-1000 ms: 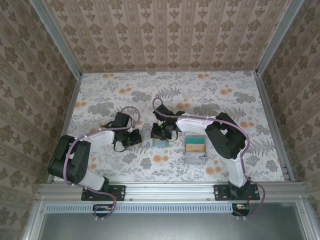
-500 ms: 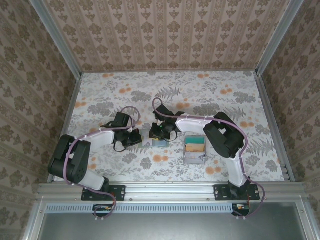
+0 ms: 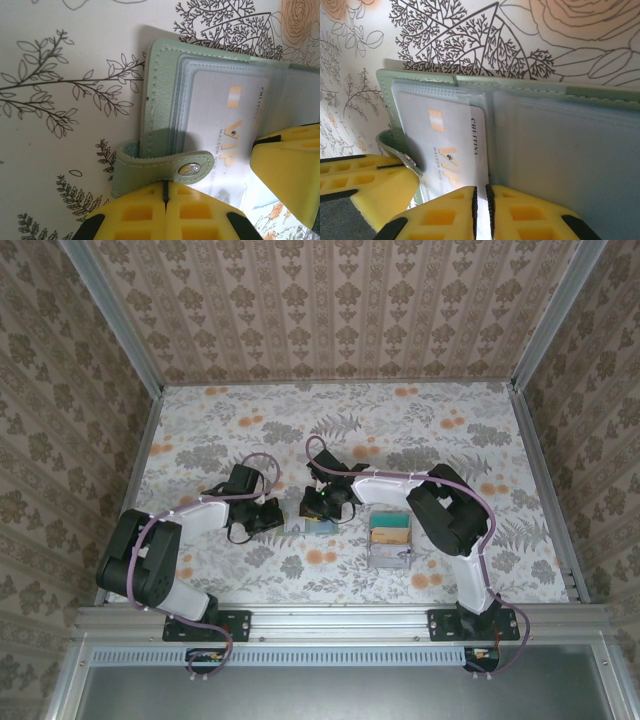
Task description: Take the credit cards out of the card holder
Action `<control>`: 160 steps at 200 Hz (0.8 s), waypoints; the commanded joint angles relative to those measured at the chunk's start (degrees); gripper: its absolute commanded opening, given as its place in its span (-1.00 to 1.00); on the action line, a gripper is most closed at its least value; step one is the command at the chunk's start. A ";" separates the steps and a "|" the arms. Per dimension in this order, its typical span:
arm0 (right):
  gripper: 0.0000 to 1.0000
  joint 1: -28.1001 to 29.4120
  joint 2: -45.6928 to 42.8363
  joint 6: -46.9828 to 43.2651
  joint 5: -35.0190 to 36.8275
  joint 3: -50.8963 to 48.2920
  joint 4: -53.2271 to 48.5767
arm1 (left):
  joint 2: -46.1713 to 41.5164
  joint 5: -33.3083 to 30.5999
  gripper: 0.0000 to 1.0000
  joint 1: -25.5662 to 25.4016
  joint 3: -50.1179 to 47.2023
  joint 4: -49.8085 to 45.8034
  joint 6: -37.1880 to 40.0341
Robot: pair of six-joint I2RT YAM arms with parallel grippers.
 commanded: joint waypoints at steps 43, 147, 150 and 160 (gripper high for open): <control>-0.60 -0.32 -0.12 0.68 2.03 -0.25 -4.48 | 1.53 -0.15 -0.98 -0.31 0.43 -0.94 0.14; -0.61 -0.36 0.60 0.62 -1.34 0.21 -2.13 | 2.50 0.56 -0.99 -0.48 1.23 -1.09 0.35; -0.61 -0.36 0.67 0.62 -1.47 0.21 -2.03 | 2.47 0.63 -0.99 -0.48 1.23 -1.18 0.35; -0.62 -0.39 0.99 0.69 -1.86 0.37 -1.69 | 2.58 0.62 -0.99 -0.62 1.23 -1.18 0.31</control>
